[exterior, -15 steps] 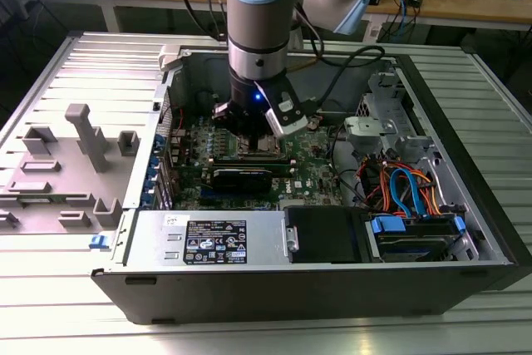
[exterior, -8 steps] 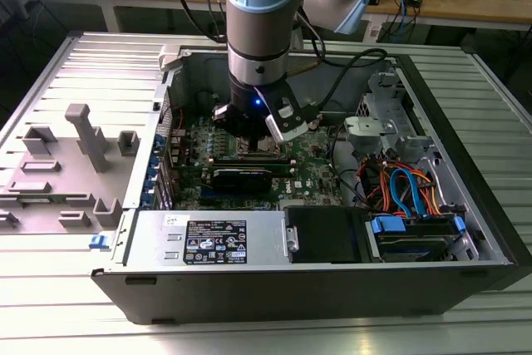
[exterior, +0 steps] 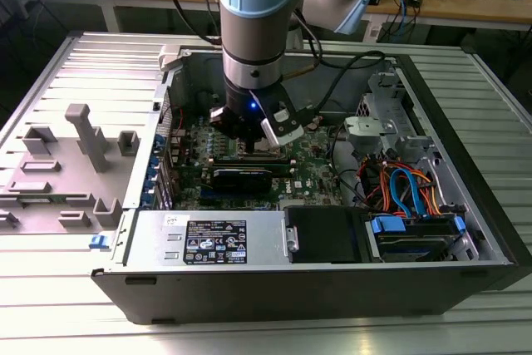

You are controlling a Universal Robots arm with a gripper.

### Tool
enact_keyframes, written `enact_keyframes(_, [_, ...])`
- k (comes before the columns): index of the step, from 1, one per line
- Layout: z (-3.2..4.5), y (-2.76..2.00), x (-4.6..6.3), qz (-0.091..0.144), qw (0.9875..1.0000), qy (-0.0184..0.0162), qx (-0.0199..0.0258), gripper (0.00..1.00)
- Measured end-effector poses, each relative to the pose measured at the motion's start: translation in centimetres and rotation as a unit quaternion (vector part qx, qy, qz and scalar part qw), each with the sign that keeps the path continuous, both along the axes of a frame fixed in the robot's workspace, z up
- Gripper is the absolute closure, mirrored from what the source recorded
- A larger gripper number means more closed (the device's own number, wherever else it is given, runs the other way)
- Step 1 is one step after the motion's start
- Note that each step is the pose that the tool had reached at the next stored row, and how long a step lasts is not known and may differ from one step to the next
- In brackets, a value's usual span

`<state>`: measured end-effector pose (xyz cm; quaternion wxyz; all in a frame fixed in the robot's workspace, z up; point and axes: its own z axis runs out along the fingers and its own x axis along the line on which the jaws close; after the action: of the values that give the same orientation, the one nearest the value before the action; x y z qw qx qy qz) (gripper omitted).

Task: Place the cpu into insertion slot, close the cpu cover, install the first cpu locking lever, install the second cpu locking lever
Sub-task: 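Install the second cpu locking lever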

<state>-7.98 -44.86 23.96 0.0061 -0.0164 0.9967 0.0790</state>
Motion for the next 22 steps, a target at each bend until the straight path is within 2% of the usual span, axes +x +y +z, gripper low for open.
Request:
enact_keyframes(4, [-0.02,-0.01,-0.65,0.000,1.0000,0.0000,0.0082,0.89])
enact_keyframes(6, [-0.16,0.00,-0.83,0.000,0.9999,0.0001,0.0140,0.89])
enact_keyframes(10, [-0.28,-0.08,-0.92,0.000,0.9998,0.0011,0.0190,0.89])
enact_keyframes(15, [-0.29,-0.54,-0.93,0.000,0.9998,0.0035,0.0194,0.89])
enact_keyframes(20, [-0.32,-0.77,-0.92,0.000,0.9998,0.0036,0.0195,0.89])
enact_keyframes(22, [-0.61,-0.78,-0.93,0.000,0.9998,0.0037,0.0194,0.89])
